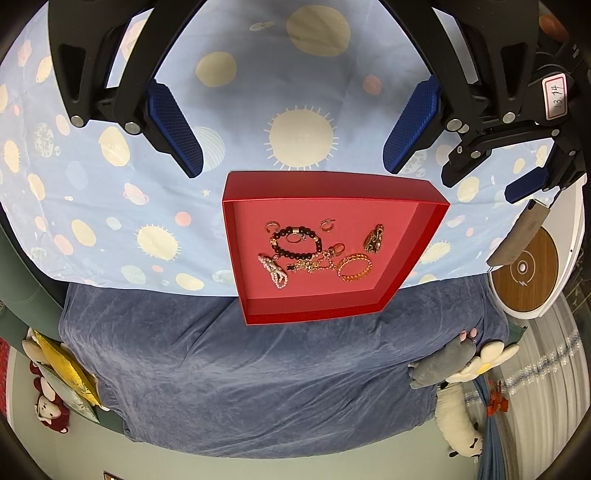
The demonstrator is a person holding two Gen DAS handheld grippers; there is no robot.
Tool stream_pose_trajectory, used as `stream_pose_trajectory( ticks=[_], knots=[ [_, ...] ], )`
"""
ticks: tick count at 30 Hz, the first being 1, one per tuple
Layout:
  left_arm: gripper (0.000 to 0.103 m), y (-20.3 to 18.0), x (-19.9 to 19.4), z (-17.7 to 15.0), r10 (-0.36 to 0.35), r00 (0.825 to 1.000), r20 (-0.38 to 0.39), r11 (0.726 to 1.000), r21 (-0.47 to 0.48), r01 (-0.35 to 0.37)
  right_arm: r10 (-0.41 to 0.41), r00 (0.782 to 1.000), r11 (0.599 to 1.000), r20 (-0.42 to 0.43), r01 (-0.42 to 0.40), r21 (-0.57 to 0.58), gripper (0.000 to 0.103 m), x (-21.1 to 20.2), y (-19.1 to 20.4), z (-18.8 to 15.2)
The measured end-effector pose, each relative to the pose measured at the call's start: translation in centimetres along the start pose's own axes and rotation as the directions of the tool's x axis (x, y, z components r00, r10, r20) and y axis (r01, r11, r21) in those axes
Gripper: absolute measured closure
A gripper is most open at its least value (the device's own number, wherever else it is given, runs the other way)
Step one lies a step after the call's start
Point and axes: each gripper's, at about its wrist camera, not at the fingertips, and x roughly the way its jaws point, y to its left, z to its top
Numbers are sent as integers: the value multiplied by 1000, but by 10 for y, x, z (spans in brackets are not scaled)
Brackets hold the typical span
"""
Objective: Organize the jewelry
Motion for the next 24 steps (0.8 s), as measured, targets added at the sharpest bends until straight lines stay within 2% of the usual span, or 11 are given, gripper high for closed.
stream_pose_trajectory(
  ticks=[24],
  knots=[
    [17,0,0,0,1,1000,1,1000,-1,-1,-2,1000,1000,1,2,-6,7,-1,0,-1]
  ],
)
